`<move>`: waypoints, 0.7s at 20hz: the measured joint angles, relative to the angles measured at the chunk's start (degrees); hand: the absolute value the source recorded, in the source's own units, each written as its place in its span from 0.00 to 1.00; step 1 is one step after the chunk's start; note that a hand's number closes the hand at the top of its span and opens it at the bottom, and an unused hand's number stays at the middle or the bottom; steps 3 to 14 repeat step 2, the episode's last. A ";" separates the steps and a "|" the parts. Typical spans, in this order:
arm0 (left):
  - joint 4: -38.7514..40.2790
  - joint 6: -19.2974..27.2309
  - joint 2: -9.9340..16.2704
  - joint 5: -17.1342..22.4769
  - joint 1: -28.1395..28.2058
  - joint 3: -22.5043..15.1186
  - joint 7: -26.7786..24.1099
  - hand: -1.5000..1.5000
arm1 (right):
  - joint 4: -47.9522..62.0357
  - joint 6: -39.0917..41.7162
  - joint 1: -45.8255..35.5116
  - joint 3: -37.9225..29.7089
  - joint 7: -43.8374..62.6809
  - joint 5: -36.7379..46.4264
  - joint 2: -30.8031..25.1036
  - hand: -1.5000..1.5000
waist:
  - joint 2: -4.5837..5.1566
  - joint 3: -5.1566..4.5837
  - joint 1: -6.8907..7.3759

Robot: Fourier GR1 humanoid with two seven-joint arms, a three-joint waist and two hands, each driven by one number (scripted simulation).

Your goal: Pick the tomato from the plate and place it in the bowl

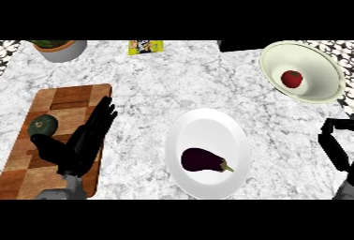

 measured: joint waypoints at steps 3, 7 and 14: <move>-0.25 -0.03 0.04 0.08 0.27 0.10 -0.17 0.50 | -2.87 0.09 6.26 3.62 -0.54 -1.02 0.73 1.00 | 0.10 0.03 -0.02; -0.25 -0.03 0.04 0.08 0.27 0.10 -0.17 0.50 | -2.87 0.09 6.26 3.62 -0.54 -1.02 0.73 1.00 | 0.10 0.03 -0.02; -0.25 -0.03 0.04 0.08 0.27 0.10 -0.17 0.50 | -2.87 0.09 6.26 3.62 -0.54 -1.02 0.73 1.00 | 0.10 0.03 -0.02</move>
